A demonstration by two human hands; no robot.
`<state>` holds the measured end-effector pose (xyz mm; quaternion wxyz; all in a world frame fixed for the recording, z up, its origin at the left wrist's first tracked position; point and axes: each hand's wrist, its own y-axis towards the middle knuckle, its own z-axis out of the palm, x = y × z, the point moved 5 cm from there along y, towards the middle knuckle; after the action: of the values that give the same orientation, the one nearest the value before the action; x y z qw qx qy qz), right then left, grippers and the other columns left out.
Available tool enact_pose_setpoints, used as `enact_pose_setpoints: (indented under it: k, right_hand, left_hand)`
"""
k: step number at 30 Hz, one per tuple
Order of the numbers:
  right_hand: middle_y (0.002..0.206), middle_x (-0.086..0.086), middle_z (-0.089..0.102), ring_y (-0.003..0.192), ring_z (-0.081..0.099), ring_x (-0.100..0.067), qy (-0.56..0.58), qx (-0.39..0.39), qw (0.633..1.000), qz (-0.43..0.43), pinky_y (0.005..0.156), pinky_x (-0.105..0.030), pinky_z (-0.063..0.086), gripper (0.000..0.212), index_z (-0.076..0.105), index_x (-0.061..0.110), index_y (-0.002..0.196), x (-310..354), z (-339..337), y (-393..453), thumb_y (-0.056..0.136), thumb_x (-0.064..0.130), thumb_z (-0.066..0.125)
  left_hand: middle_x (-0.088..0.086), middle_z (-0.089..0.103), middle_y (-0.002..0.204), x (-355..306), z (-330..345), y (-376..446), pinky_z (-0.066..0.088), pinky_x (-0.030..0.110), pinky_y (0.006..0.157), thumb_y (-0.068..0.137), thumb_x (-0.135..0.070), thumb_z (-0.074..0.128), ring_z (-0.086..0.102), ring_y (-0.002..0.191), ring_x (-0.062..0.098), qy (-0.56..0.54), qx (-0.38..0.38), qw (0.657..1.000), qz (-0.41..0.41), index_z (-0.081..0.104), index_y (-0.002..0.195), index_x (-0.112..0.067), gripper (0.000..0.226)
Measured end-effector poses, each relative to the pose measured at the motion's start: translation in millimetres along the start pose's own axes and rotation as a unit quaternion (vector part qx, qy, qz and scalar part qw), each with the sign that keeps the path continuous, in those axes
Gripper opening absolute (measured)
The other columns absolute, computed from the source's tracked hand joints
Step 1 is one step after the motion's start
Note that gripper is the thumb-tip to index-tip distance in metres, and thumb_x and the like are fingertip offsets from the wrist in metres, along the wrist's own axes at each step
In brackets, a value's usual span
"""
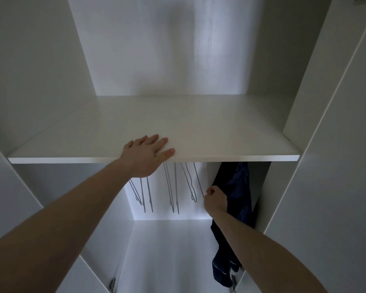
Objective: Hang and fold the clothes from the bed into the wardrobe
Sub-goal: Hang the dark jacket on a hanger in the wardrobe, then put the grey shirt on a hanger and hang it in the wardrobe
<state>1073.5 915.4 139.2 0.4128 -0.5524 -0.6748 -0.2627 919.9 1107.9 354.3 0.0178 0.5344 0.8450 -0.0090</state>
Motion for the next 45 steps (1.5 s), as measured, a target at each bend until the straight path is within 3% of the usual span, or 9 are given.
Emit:
enact_pose_setpoints:
  k: [4, 7, 17, 22, 29, 33, 37, 41, 45]
  right_hand:
    - [0.090, -0.008, 0.066, 0.071, 0.058, -0.016, 0.024, -0.016, 1.000, -0.002, 0.053, -0.022, 0.041, 0.018, 0.061, 0.009, 0.087, -3.3, -14.3, -8.3, 0.101, 0.007, 0.050]
    - [0.090, -0.007, 0.067, 0.075, 0.060, -0.018, 0.037, -0.025, 0.999, -0.003, 0.058, -0.024, 0.044, 0.016, 0.063, 0.006, 0.092, -7.9, -24.4, -19.6, 0.101, 0.008, 0.050]
    - [0.086, -0.005, 0.070, 0.078, 0.064, -0.019, 0.036, -0.022, 0.999, -0.026, 0.062, -0.019, 0.046, 0.017, 0.066, 0.012, 0.092, -20.0, -63.9, -78.2, 0.101, 0.010, 0.053]
    - [0.078, 0.004, 0.070, 0.071, 0.064, -0.012, 0.018, -0.005, 0.999, -0.029, 0.056, -0.011, 0.045, 0.021, 0.068, 0.019, 0.086, -29.4, -76.6, -117.4, 0.098, 0.010, 0.053]
    - [0.067, 0.000, 0.069, 0.055, 0.062, -0.012, 0.014, 0.014, 1.000, -0.004, 0.060, -0.034, 0.054, 0.026, 0.068, 0.026, 0.076, -47.7, -91.9, -191.9, 0.099, 0.017, 0.060]
    - [0.069, 0.007, 0.071, 0.048, 0.058, -0.001, 0.008, -0.026, 1.000, 0.007, 0.046, -0.013, 0.043, 0.033, 0.071, 0.029, 0.077, -50.0, -103.3, -243.4, 0.100, 0.010, 0.058]
    - [0.079, 0.007, 0.073, 0.046, 0.052, -0.002, -0.027, -0.053, 0.997, 0.045, 0.046, -0.013, 0.039, 0.027, 0.073, 0.028, 0.086, -58.8, -106.8, -303.4, 0.104, 0.015, 0.057]
    - [0.081, 0.017, 0.072, 0.048, 0.053, -0.008, -0.046, -0.065, 0.990, 0.116, 0.045, -0.016, 0.040, 0.027, 0.073, 0.033, 0.090, -67.4, -112.9, -379.0, 0.106, 0.023, 0.054]
    - [0.084, 0.021, 0.072, 0.054, 0.052, -0.008, -0.024, -0.094, 0.981, 0.166, 0.048, -0.019, 0.041, 0.029, 0.073, 0.035, 0.089, -81.7, -126.1, -461.8, 0.106, 0.024, 0.053]
  left_hand:
    - [-0.006, 0.002, 0.172, -2.5, -4.2, -3.8, 0.011, 0.053, 0.126, 0.098, -0.069, 0.010, 0.007, 0.158, 0.028, 0.032, 0.013, 0.999, 0.017, 0.008, 0.162, -0.043, 0.069]
    - [-0.004, 0.001, 0.173, -5.9, -7.2, -8.2, 0.012, 0.055, 0.125, 0.080, -0.077, -0.007, 0.006, 0.158, 0.030, 0.060, 0.032, 0.997, 0.036, 0.010, 0.163, -0.041, 0.092]
    - [-0.007, 0.013, 0.171, -2.2, -1.2, -7.0, 0.014, 0.052, 0.125, 0.099, -0.071, 0.012, 0.015, 0.157, 0.027, -0.004, -0.036, 0.999, 0.010, 0.014, 0.161, -0.042, 0.069]
    - [-0.001, 0.027, 0.168, -4.8, -0.6, -14.1, 0.020, 0.046, 0.126, 0.084, -0.077, -0.010, 0.024, 0.155, 0.025, -0.013, -0.099, 0.993, 0.058, 0.027, 0.161, -0.032, 0.096]
    - [0.006, 0.045, 0.159, -5.6, 3.5, -43.6, 0.023, 0.049, 0.124, 0.098, -0.063, 0.030, 0.039, 0.147, 0.033, -0.098, -0.213, 0.965, 0.117, 0.050, 0.151, -0.021, 0.070]
    - [-0.004, 0.058, 0.145, -8.6, 32.4, -101.7, 0.016, 0.052, 0.126, 0.097, -0.036, 0.056, 0.046, 0.141, 0.020, -0.260, -0.290, 0.887, 0.247, 0.067, 0.132, -0.021, 0.039]
    - [-0.020, 0.060, 0.134, -13.8, 114.3, -154.8, 0.031, 0.040, 0.121, 0.097, -0.030, 0.065, 0.052, 0.128, 0.004, -0.344, -0.139, 0.880, 0.296, 0.070, 0.117, -0.034, 0.022]
    - [-0.020, 0.052, 0.141, -3.4, 195.7, -192.4, 0.041, 0.034, 0.112, 0.093, -0.027, 0.072, 0.047, 0.131, 0.006, -0.361, 0.061, 0.898, 0.244, 0.064, 0.127, -0.035, 0.036]
    - [-0.013, 0.046, 0.147, -5.6, 233.2, -217.8, 0.038, 0.033, 0.114, 0.093, -0.029, 0.072, 0.044, 0.138, 0.013, -0.312, 0.166, 0.895, 0.271, 0.054, 0.140, -0.028, 0.051]
